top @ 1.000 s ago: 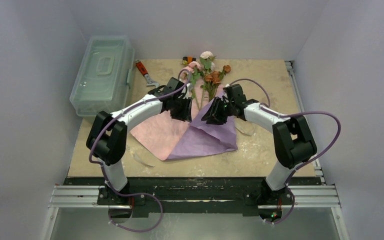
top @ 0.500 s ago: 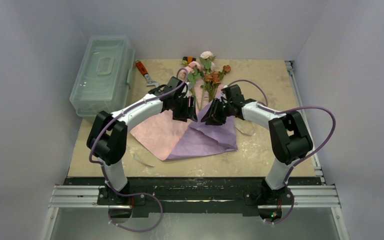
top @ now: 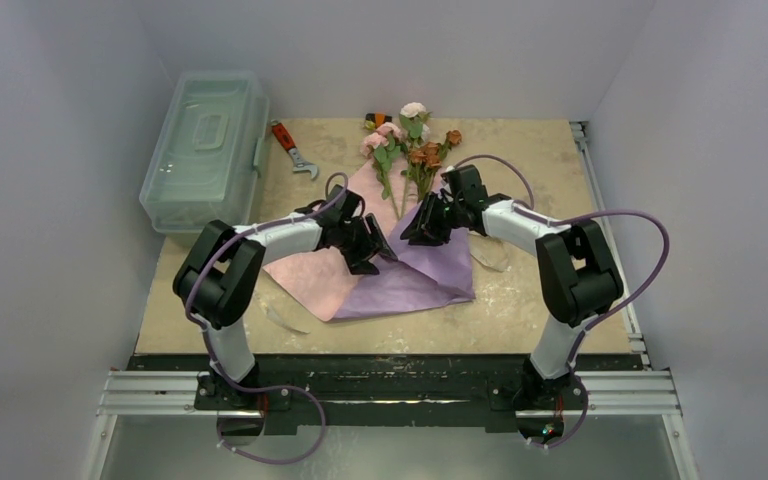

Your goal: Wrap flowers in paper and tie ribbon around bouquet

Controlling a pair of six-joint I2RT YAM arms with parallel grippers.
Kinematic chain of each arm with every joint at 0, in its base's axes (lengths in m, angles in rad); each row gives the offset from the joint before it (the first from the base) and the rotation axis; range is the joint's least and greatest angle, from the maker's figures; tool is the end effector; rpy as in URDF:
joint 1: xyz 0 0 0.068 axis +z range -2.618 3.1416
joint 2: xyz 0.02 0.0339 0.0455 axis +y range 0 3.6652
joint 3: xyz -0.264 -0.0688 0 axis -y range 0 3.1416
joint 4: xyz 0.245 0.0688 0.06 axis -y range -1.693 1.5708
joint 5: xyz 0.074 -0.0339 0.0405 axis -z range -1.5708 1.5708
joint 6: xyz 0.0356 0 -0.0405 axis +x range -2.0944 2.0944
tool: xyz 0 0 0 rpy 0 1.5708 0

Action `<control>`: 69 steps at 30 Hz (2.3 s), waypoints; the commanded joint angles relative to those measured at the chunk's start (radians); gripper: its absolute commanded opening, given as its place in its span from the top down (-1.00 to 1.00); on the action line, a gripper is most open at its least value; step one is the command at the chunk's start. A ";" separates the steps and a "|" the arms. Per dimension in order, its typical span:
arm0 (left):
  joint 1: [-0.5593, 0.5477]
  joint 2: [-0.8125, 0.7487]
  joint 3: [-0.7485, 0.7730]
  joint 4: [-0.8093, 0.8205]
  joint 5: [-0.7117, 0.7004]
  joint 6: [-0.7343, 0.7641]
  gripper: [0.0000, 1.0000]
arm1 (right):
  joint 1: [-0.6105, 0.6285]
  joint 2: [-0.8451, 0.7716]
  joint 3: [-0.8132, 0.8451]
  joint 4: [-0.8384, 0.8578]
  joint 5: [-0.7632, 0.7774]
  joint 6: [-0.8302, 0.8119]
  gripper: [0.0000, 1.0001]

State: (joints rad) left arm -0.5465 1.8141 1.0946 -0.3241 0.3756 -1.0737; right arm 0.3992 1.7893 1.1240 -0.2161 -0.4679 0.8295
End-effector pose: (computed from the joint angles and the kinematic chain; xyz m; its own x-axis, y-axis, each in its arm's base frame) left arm 0.3019 -0.1989 0.1608 -0.9156 -0.4001 0.0387 -0.3432 0.7281 -0.5934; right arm 0.3386 0.1603 0.1856 -0.9309 0.3218 -0.1728 0.1117 0.7012 0.7042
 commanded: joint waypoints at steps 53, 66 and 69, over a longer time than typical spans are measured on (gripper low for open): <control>0.036 0.049 -0.004 0.330 -0.017 -0.046 1.00 | -0.134 -0.421 -0.303 -0.158 0.008 -0.188 0.40; 0.036 0.039 -0.006 0.230 -0.060 0.011 1.00 | -0.134 -0.340 -0.498 0.000 0.034 -0.170 0.61; 0.036 0.032 -0.007 0.226 -0.074 0.023 1.00 | -0.134 -0.324 -0.504 0.000 0.035 -0.181 0.62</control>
State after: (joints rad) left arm -0.5175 1.8572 1.0645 -0.0898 0.3325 -1.0939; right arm 0.2665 1.4525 0.6334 -0.2623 -0.4541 0.6689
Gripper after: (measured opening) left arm 0.026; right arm 0.194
